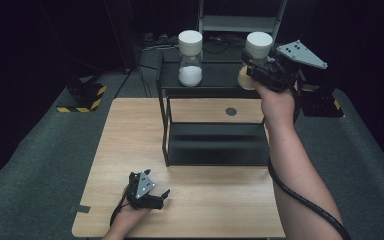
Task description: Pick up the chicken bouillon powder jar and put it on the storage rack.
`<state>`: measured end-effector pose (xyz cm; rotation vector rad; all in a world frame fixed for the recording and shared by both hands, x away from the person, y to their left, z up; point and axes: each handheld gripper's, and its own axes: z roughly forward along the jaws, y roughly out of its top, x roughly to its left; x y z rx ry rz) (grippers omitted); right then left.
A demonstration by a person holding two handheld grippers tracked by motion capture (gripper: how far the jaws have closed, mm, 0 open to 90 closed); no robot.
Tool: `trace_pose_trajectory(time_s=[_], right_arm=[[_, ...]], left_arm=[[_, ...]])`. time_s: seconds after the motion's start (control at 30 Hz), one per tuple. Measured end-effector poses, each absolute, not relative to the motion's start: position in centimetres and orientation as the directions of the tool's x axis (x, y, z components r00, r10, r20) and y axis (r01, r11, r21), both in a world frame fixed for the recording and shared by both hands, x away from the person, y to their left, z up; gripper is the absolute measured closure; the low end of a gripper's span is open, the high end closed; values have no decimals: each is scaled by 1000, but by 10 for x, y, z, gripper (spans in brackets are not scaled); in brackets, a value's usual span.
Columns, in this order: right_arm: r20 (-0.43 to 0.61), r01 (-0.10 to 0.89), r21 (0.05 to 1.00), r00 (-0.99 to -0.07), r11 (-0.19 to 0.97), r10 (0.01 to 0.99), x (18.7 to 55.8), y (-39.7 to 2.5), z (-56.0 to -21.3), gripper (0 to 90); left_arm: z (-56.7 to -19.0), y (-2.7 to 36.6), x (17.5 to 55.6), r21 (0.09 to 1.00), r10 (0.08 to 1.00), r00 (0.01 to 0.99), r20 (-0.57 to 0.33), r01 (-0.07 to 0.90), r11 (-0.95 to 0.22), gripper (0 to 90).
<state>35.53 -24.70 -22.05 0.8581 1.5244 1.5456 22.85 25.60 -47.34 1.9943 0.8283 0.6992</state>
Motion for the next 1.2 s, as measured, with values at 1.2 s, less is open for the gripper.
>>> trace_pose_trajectory(time_s=[1.2], right_arm=[[-45, -47, 999, -435, 27, 899, 384, -239, -230, 342]], left_arm=[[-474, 257, 228, 861, 760, 628, 165, 285, -422, 10]])
